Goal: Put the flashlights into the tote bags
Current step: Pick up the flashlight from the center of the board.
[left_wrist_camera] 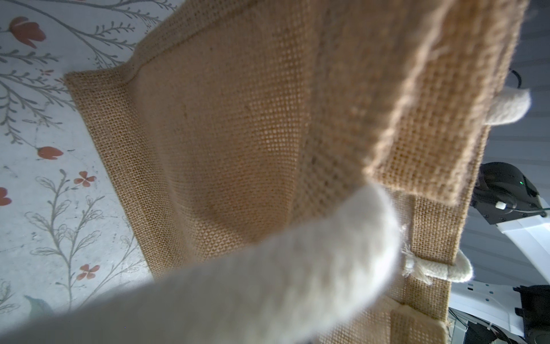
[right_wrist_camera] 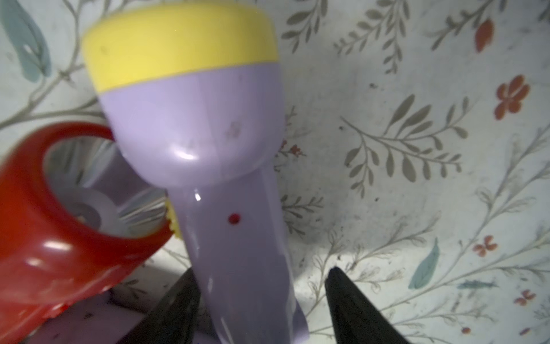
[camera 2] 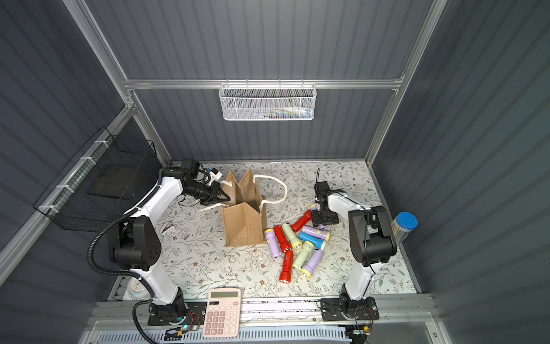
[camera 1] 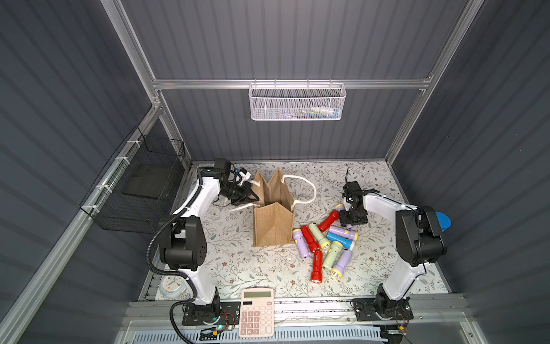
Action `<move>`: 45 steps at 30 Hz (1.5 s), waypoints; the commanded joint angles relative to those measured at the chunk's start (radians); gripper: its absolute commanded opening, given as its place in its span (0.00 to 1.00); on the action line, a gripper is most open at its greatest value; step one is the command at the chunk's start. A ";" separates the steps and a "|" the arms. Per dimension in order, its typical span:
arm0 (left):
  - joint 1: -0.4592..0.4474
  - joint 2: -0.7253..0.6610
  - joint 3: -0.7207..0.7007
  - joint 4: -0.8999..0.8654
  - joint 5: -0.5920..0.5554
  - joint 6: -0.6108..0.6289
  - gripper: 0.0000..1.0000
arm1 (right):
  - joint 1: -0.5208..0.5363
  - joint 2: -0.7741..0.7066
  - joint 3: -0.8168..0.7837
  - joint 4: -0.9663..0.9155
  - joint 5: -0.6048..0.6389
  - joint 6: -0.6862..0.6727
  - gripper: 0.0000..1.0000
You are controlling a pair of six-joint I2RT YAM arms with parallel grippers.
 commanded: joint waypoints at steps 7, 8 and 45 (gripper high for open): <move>0.012 0.013 0.014 -0.022 -0.019 0.027 0.00 | 0.004 0.033 0.004 0.006 0.024 0.003 0.64; 0.011 0.013 0.016 -0.022 -0.019 0.026 0.00 | 0.004 0.031 0.000 0.014 0.022 0.005 0.64; 0.012 -0.053 0.011 -0.003 -0.004 0.014 0.00 | -0.028 -0.401 0.087 0.030 -0.381 0.211 0.26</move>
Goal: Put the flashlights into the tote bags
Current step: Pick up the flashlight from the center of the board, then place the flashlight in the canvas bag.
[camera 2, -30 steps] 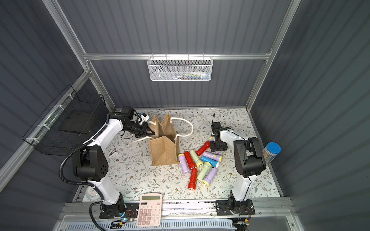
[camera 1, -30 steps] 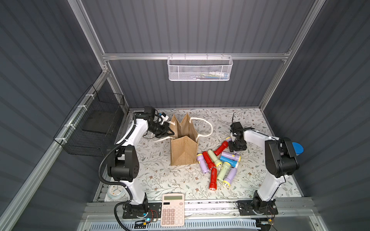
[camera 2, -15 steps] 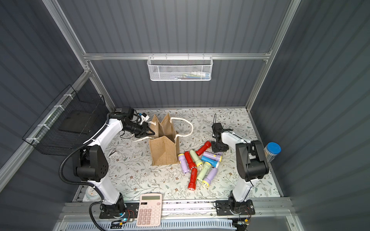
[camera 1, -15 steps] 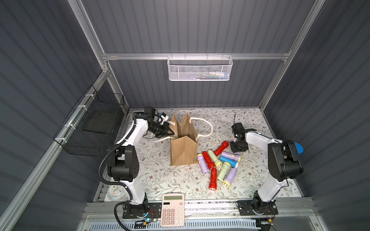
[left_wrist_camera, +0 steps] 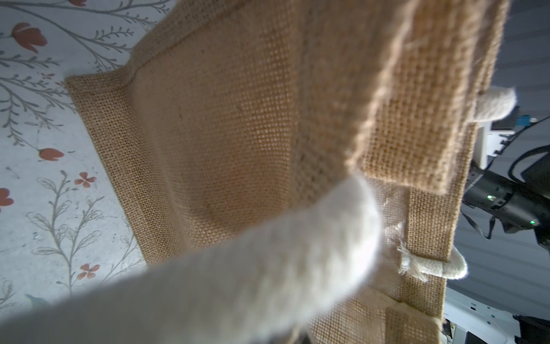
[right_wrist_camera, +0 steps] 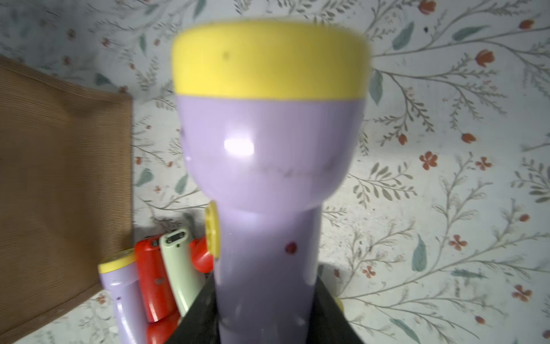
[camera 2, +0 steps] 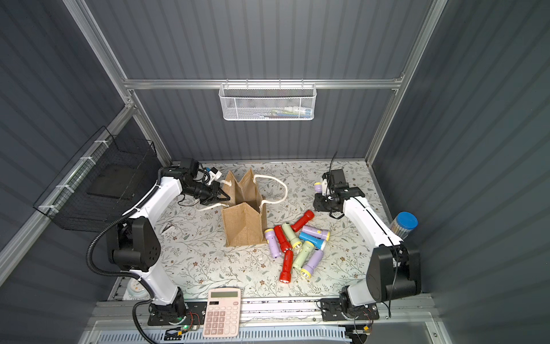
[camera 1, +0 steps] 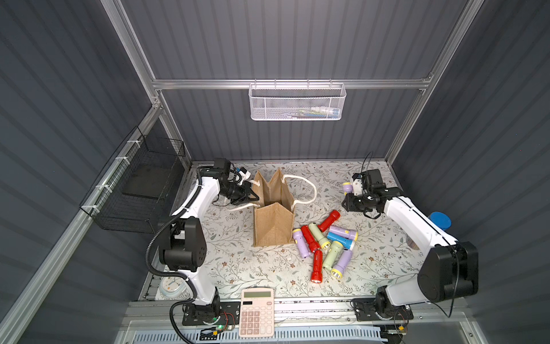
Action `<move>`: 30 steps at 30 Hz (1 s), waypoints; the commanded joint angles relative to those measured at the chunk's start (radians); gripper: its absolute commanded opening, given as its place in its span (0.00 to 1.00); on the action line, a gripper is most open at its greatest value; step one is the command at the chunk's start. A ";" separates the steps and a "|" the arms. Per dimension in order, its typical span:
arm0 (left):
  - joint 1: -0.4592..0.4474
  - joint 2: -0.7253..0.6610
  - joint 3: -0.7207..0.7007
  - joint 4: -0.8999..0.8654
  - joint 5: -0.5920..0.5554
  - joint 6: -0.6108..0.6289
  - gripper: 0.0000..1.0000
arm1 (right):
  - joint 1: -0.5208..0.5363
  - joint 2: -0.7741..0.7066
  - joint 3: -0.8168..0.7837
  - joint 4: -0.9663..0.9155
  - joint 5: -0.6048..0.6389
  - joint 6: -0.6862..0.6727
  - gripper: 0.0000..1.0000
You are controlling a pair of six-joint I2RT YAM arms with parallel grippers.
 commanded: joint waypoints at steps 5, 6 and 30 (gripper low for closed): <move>0.012 -0.052 0.021 -0.010 -0.006 0.016 0.00 | 0.023 -0.059 0.151 -0.050 -0.109 0.133 0.22; 0.012 -0.052 0.021 -0.010 -0.006 0.015 0.00 | 0.037 -0.057 0.181 -0.064 -0.099 0.138 0.22; -0.006 -0.122 0.011 -0.014 -0.004 0.030 0.00 | 0.461 0.316 0.745 -0.010 -0.277 0.306 0.23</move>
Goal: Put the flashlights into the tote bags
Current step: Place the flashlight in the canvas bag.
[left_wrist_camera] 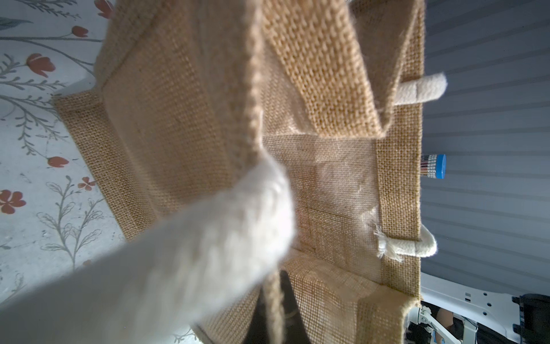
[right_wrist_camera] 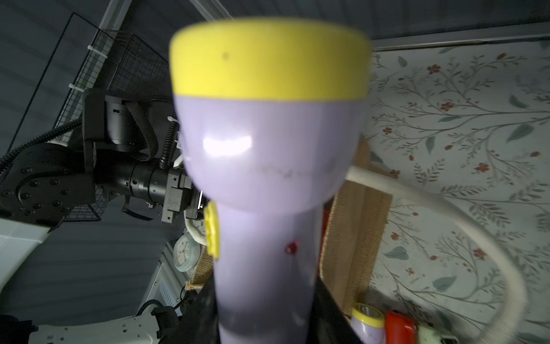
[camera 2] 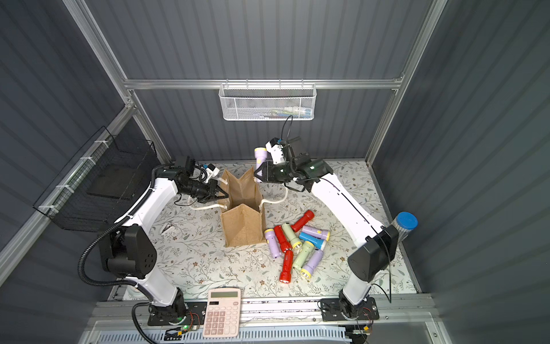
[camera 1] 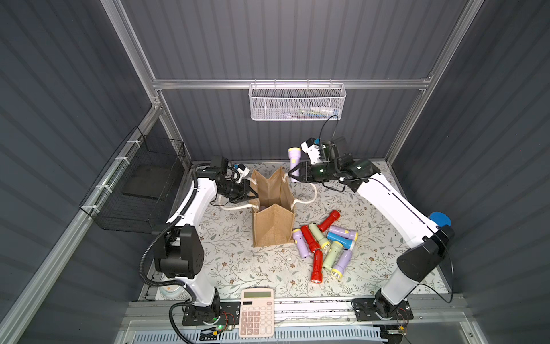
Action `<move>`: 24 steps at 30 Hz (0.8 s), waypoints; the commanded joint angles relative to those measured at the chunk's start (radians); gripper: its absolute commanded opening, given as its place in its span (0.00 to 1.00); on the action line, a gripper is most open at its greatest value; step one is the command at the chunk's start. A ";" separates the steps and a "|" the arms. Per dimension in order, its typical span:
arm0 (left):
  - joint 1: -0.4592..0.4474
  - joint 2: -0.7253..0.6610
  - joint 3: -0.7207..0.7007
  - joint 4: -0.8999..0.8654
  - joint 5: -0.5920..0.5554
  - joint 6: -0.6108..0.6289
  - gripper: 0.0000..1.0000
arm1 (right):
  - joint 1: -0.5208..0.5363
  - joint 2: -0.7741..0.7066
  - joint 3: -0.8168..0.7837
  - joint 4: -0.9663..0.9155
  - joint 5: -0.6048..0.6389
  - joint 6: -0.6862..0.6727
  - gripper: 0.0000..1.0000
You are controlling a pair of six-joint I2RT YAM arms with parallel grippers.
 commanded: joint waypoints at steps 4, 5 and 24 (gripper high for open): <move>-0.008 -0.054 0.006 -0.006 -0.004 0.040 0.00 | 0.074 0.093 0.087 0.044 -0.074 0.045 0.23; -0.011 -0.053 0.005 -0.005 -0.002 0.041 0.00 | 0.084 0.108 0.091 0.050 -0.082 0.054 0.23; -0.026 -0.044 -0.006 -0.009 0.059 0.047 0.00 | 0.143 0.292 0.026 0.099 -0.076 0.084 0.20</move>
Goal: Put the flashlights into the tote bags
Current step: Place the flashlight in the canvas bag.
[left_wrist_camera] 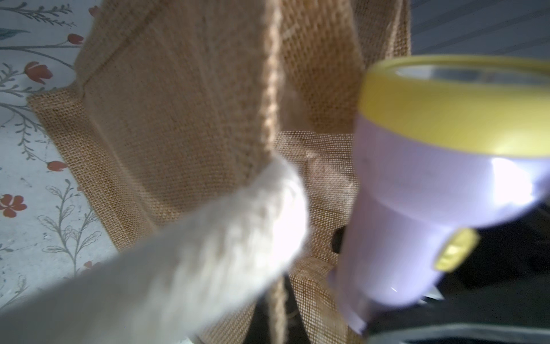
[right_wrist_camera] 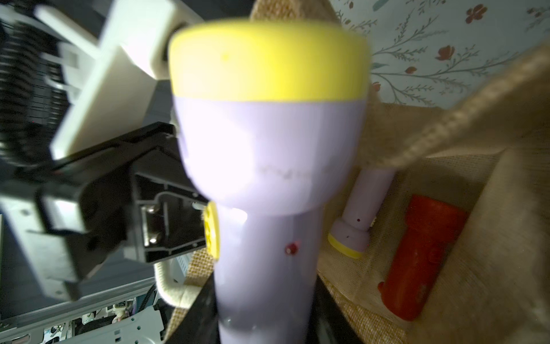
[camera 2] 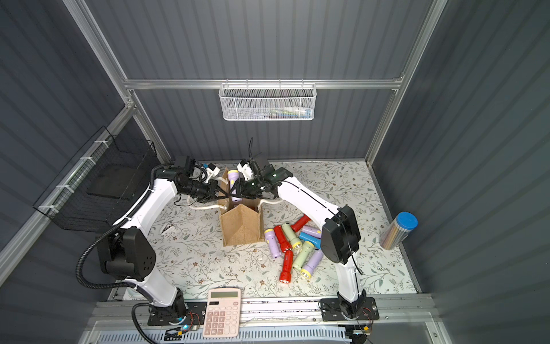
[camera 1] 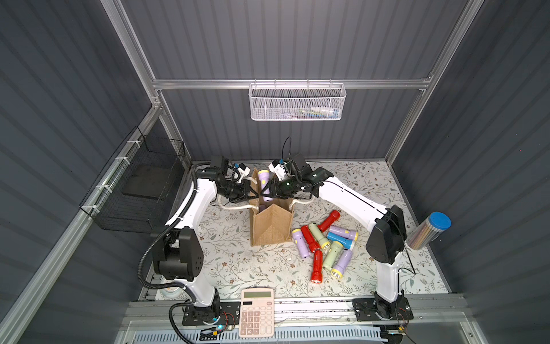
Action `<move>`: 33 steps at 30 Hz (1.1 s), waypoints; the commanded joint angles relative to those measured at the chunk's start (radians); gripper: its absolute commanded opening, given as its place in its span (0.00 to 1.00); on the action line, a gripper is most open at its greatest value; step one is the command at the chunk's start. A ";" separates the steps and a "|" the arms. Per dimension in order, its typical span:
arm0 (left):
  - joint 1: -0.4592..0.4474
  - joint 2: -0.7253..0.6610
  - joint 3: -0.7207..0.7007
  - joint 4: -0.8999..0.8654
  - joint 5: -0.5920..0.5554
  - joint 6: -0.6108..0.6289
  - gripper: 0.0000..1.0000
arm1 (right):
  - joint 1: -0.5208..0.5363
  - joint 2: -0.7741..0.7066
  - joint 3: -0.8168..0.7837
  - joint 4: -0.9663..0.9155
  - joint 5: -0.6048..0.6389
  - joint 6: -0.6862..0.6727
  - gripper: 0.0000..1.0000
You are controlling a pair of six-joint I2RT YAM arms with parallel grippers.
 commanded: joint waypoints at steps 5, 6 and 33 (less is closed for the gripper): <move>-0.008 -0.023 0.004 -0.011 0.088 0.021 0.00 | 0.023 0.007 -0.036 -0.068 0.050 -0.050 0.19; -0.008 -0.022 0.003 -0.010 0.091 0.021 0.00 | 0.029 0.003 -0.044 -0.089 0.063 -0.062 0.19; -0.028 0.016 -0.003 -0.036 0.074 0.021 0.00 | 0.068 0.187 0.147 -0.361 0.200 0.017 0.20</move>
